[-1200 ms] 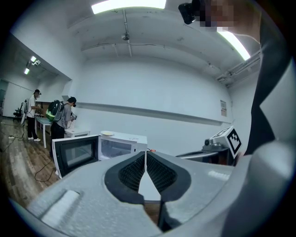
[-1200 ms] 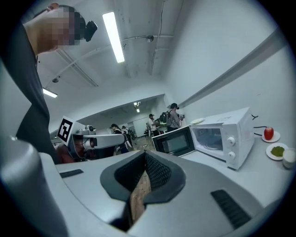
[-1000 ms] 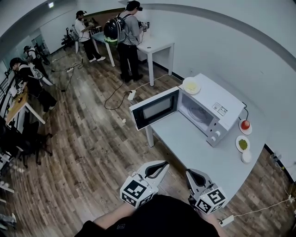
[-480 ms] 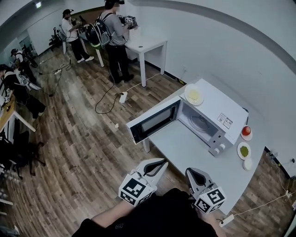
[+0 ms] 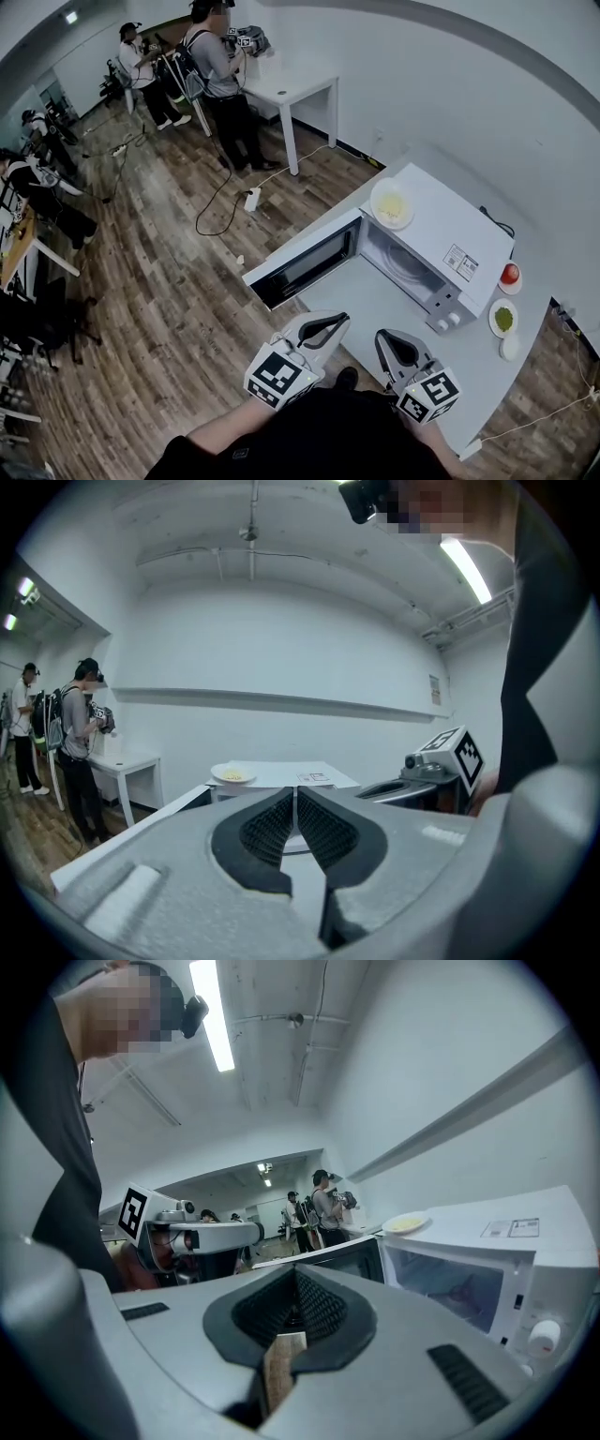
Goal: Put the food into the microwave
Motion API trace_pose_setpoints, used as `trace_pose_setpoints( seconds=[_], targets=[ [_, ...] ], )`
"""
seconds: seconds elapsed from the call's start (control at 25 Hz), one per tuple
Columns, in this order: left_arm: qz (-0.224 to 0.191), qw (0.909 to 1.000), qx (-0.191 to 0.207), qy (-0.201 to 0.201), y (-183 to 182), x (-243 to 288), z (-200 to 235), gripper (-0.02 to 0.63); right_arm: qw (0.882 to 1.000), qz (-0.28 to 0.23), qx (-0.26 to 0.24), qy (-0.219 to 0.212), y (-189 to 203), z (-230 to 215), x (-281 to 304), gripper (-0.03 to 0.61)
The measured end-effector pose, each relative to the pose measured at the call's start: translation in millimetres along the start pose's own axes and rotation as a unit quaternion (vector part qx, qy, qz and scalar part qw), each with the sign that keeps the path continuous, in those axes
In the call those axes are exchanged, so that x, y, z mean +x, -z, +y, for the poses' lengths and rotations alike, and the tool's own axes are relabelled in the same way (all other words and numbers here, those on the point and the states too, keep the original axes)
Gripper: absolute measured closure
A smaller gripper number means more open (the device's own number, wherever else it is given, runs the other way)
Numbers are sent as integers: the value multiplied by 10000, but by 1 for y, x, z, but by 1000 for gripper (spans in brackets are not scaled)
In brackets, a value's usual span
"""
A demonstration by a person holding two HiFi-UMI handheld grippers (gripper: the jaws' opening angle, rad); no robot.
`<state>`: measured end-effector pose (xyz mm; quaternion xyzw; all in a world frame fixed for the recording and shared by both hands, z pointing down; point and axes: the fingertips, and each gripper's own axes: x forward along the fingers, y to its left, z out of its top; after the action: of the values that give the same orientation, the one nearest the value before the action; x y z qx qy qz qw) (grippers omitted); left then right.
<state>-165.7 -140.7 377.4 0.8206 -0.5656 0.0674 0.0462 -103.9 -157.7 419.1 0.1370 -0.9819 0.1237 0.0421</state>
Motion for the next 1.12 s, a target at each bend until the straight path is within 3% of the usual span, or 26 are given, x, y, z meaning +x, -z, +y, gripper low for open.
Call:
trace_pose_setpoints(
  seconds=[0.4,0.6,0.8,1.12],
  targets=[
    [287,9986,417,-124,-22,82,34,592,9997,-195,166,17,-25,-77,4,563],
    [631,9949,783,111,-17,123,41,592,9988,-274,342,202,-21,-98,-2,563],
    [1043,9828,1510,198,-11,156,59,592,9966,-326,549,523,-18,-111,-3,563],
    [1540,9631,2164,438,2,199,93,591,9924,-251,694,988,-9,-122,6,563]
  ],
)
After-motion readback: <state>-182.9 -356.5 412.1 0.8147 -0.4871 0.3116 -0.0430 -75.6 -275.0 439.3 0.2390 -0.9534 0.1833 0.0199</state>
